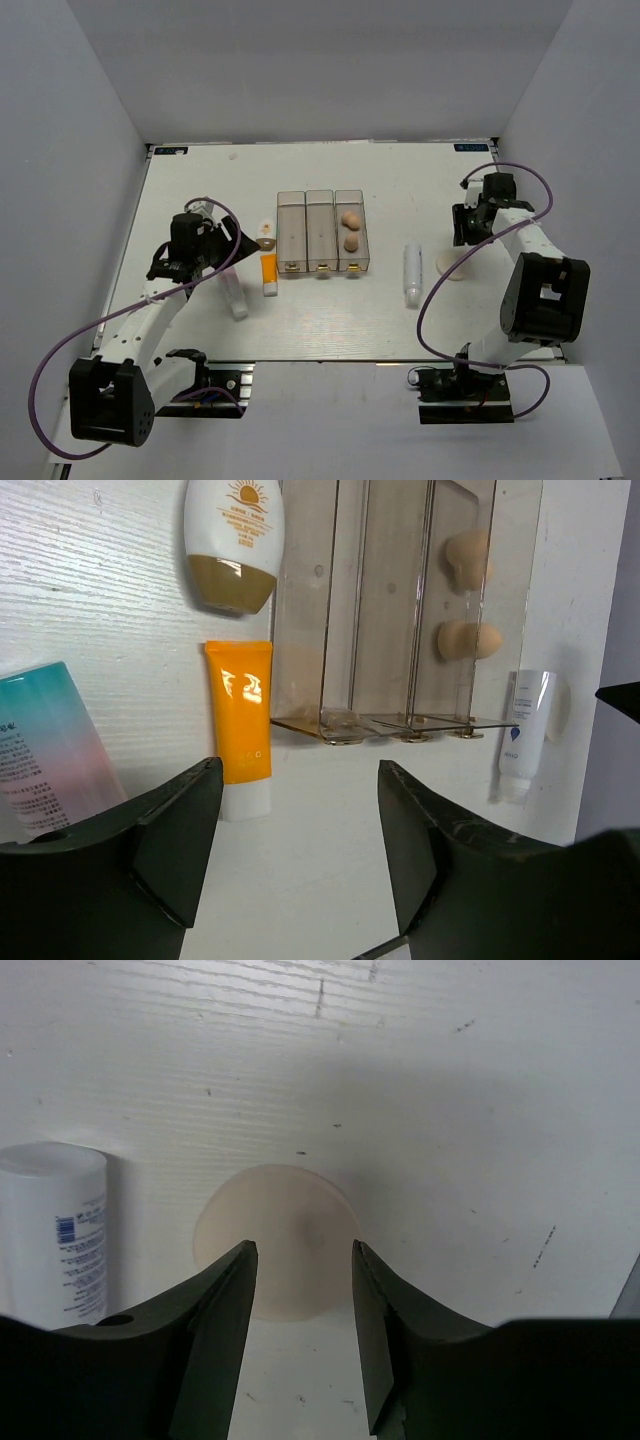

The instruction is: Organize the makeup

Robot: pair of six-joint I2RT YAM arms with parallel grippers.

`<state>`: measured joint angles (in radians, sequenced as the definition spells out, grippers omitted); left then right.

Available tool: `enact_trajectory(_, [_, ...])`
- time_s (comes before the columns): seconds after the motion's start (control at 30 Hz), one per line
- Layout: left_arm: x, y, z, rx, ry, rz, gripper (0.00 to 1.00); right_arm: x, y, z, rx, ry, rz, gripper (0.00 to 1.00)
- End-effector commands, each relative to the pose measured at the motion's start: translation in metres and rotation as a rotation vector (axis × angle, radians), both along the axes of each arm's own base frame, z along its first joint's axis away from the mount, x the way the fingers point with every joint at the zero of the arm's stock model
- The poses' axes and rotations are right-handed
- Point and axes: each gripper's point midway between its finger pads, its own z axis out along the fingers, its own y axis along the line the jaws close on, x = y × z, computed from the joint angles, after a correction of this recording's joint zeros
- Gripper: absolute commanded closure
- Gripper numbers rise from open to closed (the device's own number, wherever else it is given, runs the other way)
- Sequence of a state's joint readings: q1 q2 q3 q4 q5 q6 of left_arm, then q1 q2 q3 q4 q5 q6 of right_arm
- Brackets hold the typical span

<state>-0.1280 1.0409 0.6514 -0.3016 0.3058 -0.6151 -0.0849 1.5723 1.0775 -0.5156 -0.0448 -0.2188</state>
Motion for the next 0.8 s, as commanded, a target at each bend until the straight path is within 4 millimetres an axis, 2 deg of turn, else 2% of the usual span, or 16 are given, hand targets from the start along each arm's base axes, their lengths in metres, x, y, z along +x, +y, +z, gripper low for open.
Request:
enact_trajectory(0.0, [0.000,-0.005,0.004,-0.004,-0.031,-0.041,0.27,-0.006,-0.002,-0.002,0.041,0.019,0.034,0.51])
enact_trajectory(0.17, [-0.002,-0.007,0.001,-0.010,-0.027,-0.056,0.27,-0.008,-0.019,-0.009,0.018,0.038,0.022,0.50])
enact_trajectory(0.23, [-0.005,-0.007,-0.001,-0.011,-0.023,-0.056,0.27,-0.016,-0.023,-0.016,0.058,0.075,0.012,0.48])
enact_trajectory(0.37, [-0.006,-0.005,-0.002,-0.013,-0.022,-0.052,0.26,-0.024,-0.022,-0.028,0.123,0.112,0.035,0.48])
enact_trajectory(0.47, [-0.007,-0.005,-0.003,-0.012,-0.020,-0.054,0.27,-0.026,-0.027,-0.035,0.136,0.130,0.036,0.48])
enact_trajectory(0.67, [-0.008,-0.005,-0.003,-0.022,-0.022,-0.045,0.27,-0.028,-0.018,-0.045,0.216,0.167,0.063,0.48])
enact_trajectory(0.77, [-0.009,-0.005,-0.004,-0.028,-0.017,-0.036,0.27,-0.028,-0.021,-0.052,0.208,0.185,0.066,0.48])
